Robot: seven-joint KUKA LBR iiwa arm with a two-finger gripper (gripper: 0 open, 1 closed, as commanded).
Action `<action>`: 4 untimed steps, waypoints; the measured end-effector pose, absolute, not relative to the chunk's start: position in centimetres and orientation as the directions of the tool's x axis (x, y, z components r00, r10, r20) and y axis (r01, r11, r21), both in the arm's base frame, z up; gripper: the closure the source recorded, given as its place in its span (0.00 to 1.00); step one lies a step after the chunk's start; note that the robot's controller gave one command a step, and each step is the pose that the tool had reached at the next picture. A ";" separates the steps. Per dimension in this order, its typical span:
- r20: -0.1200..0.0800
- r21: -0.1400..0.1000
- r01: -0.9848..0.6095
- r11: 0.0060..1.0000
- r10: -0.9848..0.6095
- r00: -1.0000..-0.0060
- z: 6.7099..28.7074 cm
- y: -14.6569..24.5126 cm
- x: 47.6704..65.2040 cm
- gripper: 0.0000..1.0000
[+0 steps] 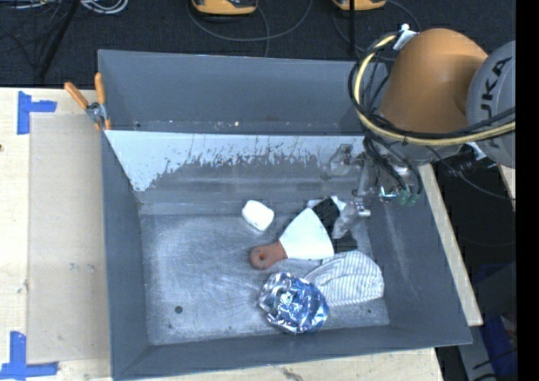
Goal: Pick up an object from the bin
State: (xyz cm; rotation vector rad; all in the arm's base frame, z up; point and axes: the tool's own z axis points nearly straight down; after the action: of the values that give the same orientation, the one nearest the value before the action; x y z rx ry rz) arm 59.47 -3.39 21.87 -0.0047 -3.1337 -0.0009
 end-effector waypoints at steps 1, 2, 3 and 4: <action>0.000 0.000 0.002 1.000 0.002 -1.000 22.3 -3.4 59.6 0.00; -0.006 0.000 -0.061 0.998 -0.061 -0.998 18.8 -3.8 59.3 0.00; -0.003 -0.001 -0.349 0.937 -0.349 -0.937 11.7 -4.0 59.6 0.00; 0.013 0.001 -0.330 0.944 -0.330 -0.944 7.6 -3.3 61.1 1.00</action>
Offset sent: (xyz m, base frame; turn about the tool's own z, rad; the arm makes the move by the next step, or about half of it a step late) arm -0.0165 -0.0182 -0.1447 -0.2340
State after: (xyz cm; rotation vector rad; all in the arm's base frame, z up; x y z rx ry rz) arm 61.12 -3.34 7.63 0.5229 -3.0841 0.0017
